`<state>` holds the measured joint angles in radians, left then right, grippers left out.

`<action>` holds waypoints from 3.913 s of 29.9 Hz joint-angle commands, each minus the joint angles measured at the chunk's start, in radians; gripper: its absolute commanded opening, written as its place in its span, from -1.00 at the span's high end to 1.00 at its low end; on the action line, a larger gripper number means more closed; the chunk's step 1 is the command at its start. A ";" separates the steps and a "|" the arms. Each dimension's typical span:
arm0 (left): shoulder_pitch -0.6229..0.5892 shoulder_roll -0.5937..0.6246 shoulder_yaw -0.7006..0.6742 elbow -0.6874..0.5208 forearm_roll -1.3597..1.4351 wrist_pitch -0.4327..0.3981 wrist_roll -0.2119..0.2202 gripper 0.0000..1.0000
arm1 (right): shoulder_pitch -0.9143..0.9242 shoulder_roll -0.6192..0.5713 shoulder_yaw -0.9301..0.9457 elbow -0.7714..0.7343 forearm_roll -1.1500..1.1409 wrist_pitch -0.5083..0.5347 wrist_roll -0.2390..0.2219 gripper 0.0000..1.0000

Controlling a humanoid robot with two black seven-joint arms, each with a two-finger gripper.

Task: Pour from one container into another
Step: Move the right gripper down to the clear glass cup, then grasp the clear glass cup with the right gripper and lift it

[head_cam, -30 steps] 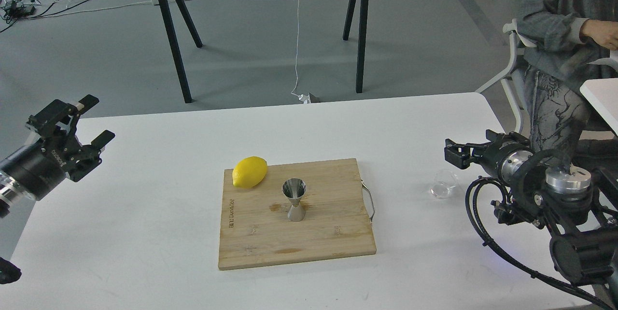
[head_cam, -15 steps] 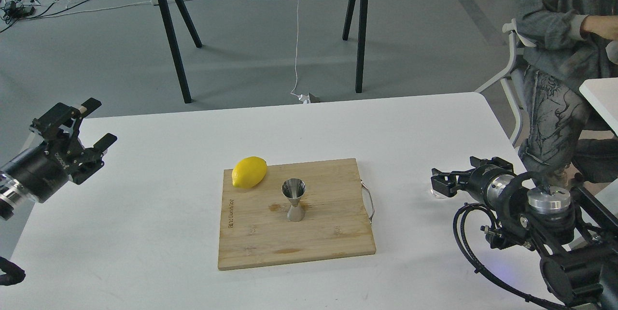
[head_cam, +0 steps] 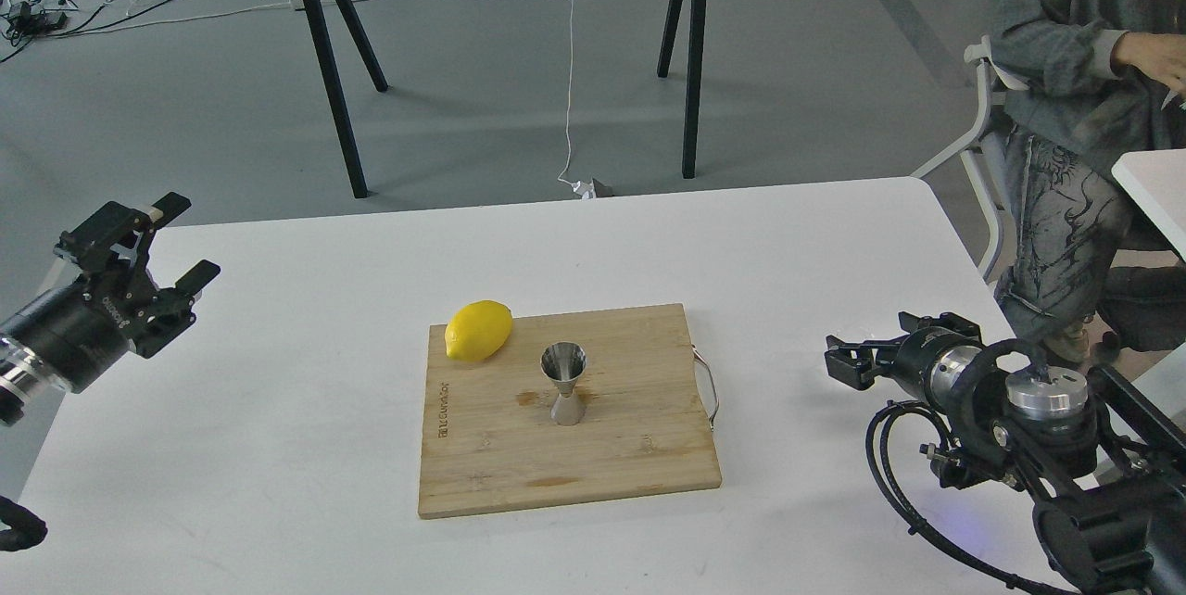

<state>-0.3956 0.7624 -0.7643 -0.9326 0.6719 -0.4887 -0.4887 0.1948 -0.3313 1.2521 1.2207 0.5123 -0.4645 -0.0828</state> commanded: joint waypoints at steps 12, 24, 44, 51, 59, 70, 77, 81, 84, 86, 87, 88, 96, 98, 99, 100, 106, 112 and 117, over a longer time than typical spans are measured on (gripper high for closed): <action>0.000 -0.011 0.000 0.000 0.000 0.000 0.000 -0.96 | -0.009 0.020 -0.002 -0.046 -0.040 0.012 -0.002 -0.97; 0.008 -0.011 -0.001 0.003 0.000 0.000 0.000 -0.96 | -0.003 0.093 -0.002 -0.127 -0.107 0.021 -0.009 -0.97; 0.008 -0.035 0.000 0.021 0.000 0.000 0.000 -0.96 | 0.035 0.104 0.000 -0.190 -0.117 0.075 -0.009 -0.94; 0.008 -0.035 0.000 0.023 0.002 0.000 0.000 -0.96 | 0.035 0.113 -0.002 -0.204 -0.146 0.096 -0.009 -0.68; 0.008 -0.037 0.000 0.023 0.000 0.000 0.000 -0.96 | 0.035 0.121 -0.014 -0.204 -0.160 0.110 -0.011 -0.34; 0.014 -0.037 0.000 0.023 0.000 0.000 0.000 -0.96 | 0.035 0.121 -0.014 -0.210 -0.160 0.121 -0.009 -0.21; 0.014 -0.037 0.000 0.023 0.000 0.000 0.000 -0.96 | 0.035 0.121 -0.014 -0.210 -0.161 0.122 -0.009 -0.12; 0.014 -0.037 0.000 0.025 0.000 0.000 0.000 -0.96 | 0.034 0.121 -0.016 -0.208 -0.161 0.144 -0.009 -0.03; 0.014 -0.037 0.000 0.034 0.000 0.000 0.000 -0.96 | 0.031 0.121 -0.016 -0.208 -0.161 0.150 -0.009 0.02; 0.014 -0.037 0.000 0.037 0.000 0.000 0.000 -0.96 | 0.031 0.121 -0.016 -0.208 -0.161 0.152 -0.009 0.05; 0.014 -0.037 0.000 0.038 0.000 0.000 0.000 -0.96 | 0.031 0.121 -0.016 -0.208 -0.161 0.152 -0.008 0.06; 0.014 -0.037 0.000 0.038 0.000 0.000 0.000 -0.96 | 0.031 0.121 -0.016 -0.208 -0.163 0.152 -0.008 0.08; 0.014 -0.037 0.000 0.038 0.000 0.000 0.000 -0.96 | 0.031 0.120 -0.049 -0.207 -0.163 0.188 -0.008 0.24; 0.014 -0.037 0.000 0.040 0.000 0.000 0.000 -0.96 | 0.031 0.120 -0.049 -0.207 -0.163 0.190 -0.006 0.24; 0.014 -0.037 0.000 0.040 0.000 0.000 0.000 -0.96 | 0.031 0.120 -0.051 -0.205 -0.163 0.191 -0.006 0.24; 0.014 -0.037 0.000 0.040 0.000 0.000 0.000 -0.96 | 0.028 0.120 -0.051 -0.202 -0.163 0.196 -0.006 0.24; 0.014 -0.037 0.000 0.043 0.000 0.000 0.000 -0.96 | 0.032 0.120 -0.051 -0.162 -0.164 0.233 -0.005 0.25; 0.012 -0.049 0.013 0.046 0.000 0.000 0.000 -0.96 | 0.034 0.107 -0.051 -0.063 -0.242 0.274 -0.012 0.26; 0.012 -0.052 0.014 0.046 0.002 0.000 0.000 -0.96 | 0.040 0.118 -0.091 0.039 -0.357 0.274 -0.041 0.27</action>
<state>-0.3824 0.7116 -0.7510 -0.8867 0.6719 -0.4887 -0.4887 0.2292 -0.2210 1.1936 1.2128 0.2063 -0.1905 -0.1082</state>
